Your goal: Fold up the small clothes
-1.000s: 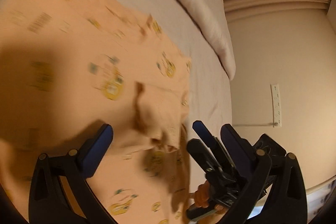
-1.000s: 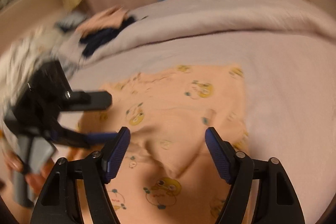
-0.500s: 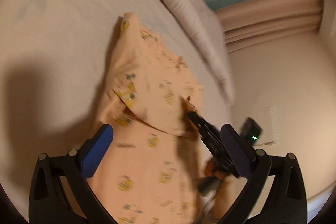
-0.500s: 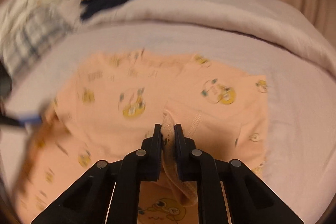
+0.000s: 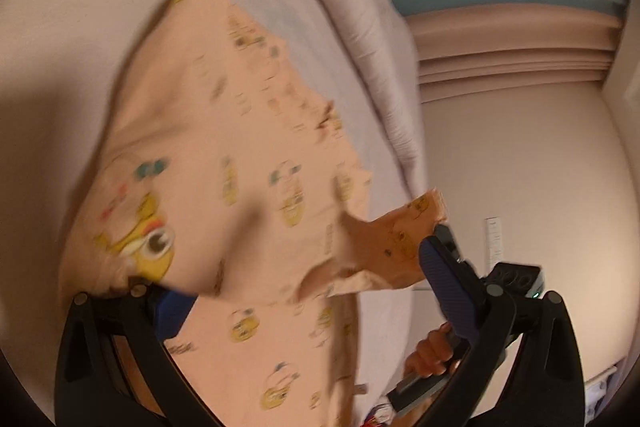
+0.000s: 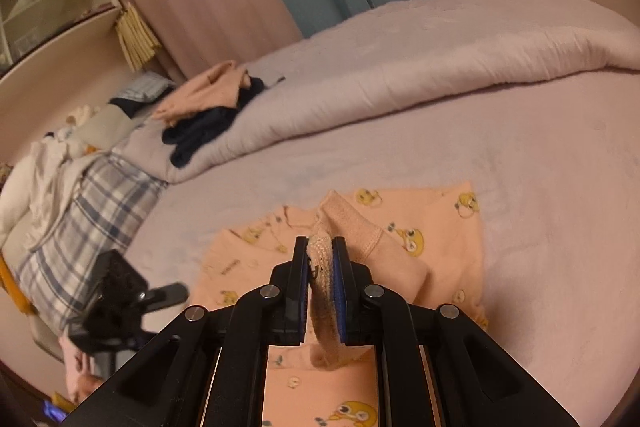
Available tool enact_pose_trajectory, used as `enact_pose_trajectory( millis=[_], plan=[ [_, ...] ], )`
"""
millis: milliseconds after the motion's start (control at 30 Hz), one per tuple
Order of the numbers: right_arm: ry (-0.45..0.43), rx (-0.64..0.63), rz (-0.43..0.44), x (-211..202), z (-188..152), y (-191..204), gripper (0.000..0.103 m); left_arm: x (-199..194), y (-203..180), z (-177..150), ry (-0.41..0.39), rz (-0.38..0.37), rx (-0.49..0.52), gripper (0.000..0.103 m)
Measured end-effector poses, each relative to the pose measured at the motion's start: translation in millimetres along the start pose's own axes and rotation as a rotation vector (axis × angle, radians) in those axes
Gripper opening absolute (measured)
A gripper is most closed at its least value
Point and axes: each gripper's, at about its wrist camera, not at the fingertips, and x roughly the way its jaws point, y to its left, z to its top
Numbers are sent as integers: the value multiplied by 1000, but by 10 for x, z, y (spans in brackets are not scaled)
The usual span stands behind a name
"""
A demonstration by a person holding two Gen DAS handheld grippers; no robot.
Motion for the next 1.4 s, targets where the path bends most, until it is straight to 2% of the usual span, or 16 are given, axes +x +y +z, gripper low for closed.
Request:
enact_pose_trajectory(
  millis=[100,167,233,300,433,533,633,667,733,867,1067,1100,1133,1167,1267,1400],
  plan=[
    [-21,-3,28,-105,37,23,13,-49,-29,42,-45,-60,-1,101],
    [-40,7,56,-152,59,26,13,-59,2,83,-82,-135,-41,101],
    [-57,29,79,-199,54,1,13,-79,39,139,-120,-168,-85,101],
    [-70,52,69,-216,29,-53,13,-172,45,185,-187,-179,-104,99],
    [-83,133,94,-218,-41,-276,13,-651,-24,236,-376,-140,-42,98],
    [-106,136,134,-166,-131,-345,13,-897,30,234,-418,-137,-27,98],
    [-98,209,150,-47,-341,-449,13,-1060,216,179,-448,-139,-57,98],
    [-71,260,142,9,-449,-506,13,-1090,283,156,-453,-124,-69,98],
    [22,296,53,107,-673,-560,13,-1105,449,108,-442,-83,-94,98],
    [119,308,33,129,-854,-640,13,-1103,638,34,-422,-69,-134,98],
    [76,309,67,104,-579,-567,13,-1167,647,20,-414,-65,-120,98],
    [94,287,56,171,-526,-516,21,-1173,657,22,-413,-61,-125,98],
    [143,255,30,285,-474,-462,37,-1180,660,23,-414,-56,-124,98],
    [165,239,-6,366,-482,-449,41,-1187,658,26,-413,-52,-123,98],
    [180,171,-105,544,-403,-383,42,-1215,669,15,-399,-49,-127,98],
    [211,103,-131,703,-336,-269,40,-1278,609,-12,-361,-33,-104,98]
  ],
)
